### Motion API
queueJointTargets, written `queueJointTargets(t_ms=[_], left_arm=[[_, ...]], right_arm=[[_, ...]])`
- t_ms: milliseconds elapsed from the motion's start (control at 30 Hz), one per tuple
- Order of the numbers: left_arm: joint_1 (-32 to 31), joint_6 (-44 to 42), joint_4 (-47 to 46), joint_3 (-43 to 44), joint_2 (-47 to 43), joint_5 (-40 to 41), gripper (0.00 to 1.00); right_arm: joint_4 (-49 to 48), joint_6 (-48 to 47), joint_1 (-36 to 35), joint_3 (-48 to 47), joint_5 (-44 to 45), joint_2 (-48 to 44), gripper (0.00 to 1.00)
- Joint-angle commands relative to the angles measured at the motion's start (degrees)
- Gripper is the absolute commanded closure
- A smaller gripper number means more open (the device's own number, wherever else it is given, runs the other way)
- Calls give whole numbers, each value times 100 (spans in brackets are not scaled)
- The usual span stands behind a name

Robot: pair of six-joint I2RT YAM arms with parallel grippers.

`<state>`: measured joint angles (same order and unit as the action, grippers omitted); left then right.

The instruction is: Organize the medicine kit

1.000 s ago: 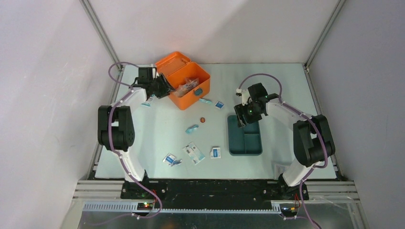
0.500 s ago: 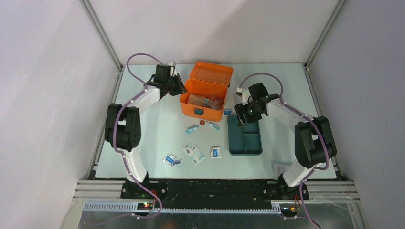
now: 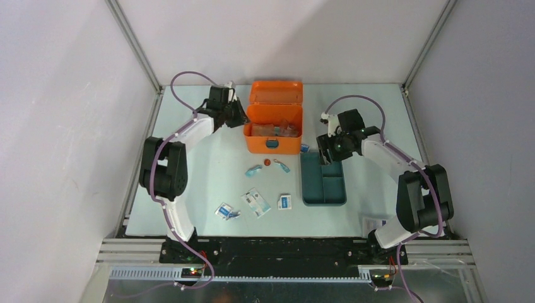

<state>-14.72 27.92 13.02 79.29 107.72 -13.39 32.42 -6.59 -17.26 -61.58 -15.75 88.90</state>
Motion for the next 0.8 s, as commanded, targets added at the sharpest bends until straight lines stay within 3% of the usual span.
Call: queueJointTargets(t_ms=[0, 300, 600, 767], left_arm=[[13, 124, 191, 354, -12, 366, 100], [-15, 204, 188, 1170, 419, 579, 100], [-591, -133, 194, 1970, 1099, 927, 100], [-790, -284, 190, 1964, 1174, 850, 100]], right_arm=[[-168, 43, -14, 25, -85, -54, 34], [-223, -5, -67, 30, -241, 72, 34], [-191, -24, -41, 31, -197, 37, 34], [-166, -53, -23, 32, -175, -23, 34]])
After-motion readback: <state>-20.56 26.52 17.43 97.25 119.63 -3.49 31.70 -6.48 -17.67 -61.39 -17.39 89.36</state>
